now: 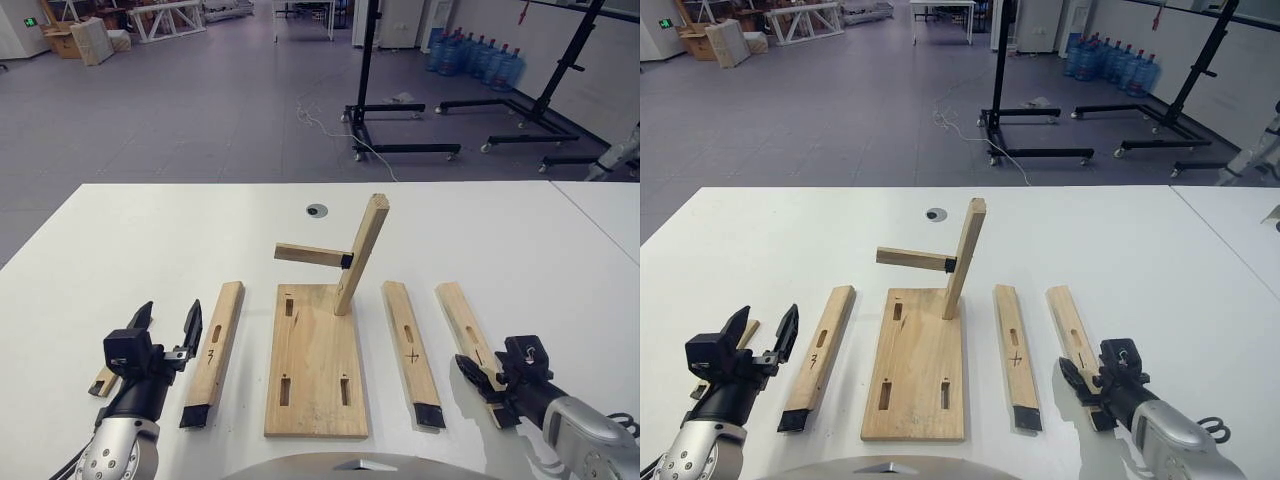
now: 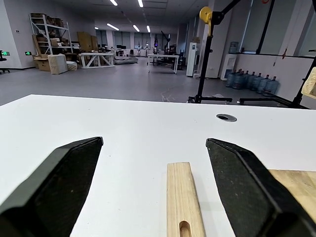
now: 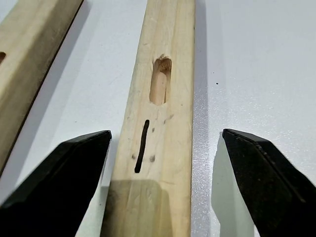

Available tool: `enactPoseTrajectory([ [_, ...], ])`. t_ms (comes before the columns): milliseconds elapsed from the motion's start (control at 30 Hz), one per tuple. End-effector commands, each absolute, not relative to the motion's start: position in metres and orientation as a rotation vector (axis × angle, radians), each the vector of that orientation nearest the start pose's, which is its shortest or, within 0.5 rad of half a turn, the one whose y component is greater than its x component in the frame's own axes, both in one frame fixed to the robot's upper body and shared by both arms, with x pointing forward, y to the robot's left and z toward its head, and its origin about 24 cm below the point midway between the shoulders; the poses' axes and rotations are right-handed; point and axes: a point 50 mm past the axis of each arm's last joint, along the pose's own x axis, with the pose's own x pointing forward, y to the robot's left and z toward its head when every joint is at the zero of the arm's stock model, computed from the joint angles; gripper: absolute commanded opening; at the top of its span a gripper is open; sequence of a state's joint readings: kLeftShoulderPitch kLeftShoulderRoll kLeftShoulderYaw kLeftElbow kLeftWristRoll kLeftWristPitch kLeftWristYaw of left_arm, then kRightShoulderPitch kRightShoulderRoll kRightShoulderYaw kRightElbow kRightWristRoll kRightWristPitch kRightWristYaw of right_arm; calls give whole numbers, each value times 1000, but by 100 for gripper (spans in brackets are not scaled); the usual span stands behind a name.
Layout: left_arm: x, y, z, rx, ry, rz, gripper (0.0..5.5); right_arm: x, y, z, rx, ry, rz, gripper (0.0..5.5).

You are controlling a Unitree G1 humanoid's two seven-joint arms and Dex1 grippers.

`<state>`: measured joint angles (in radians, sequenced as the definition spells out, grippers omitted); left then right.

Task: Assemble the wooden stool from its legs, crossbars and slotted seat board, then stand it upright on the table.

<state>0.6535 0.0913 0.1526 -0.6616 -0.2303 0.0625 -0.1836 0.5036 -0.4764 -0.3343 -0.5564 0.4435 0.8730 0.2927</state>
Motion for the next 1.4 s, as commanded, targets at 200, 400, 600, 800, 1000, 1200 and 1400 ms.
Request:
enactPoseTrajectory([
  [200,131,200,78,-24,-1,48,383,121,-264,30,39,957,108,300],
  [400,138,193,75,-95,-5,-1,383,138,-266,22,22,909,201,203],
  [600,155,196,83,-121,-59,-70,383,220,-276,58,-20,584,214,202],
  [800,168,202,86,-76,-84,-66,383,273,-260,101,21,334,199,202],
  [1000,171,200,112,-260,-184,-279,383,300,-221,222,407,-292,791,202],
  [1200,161,179,143,-432,-214,-786,383,227,-176,217,554,-119,1604,202],
  [1400,157,168,143,-434,-116,-987,383,213,-154,176,531,60,1708,202],
])
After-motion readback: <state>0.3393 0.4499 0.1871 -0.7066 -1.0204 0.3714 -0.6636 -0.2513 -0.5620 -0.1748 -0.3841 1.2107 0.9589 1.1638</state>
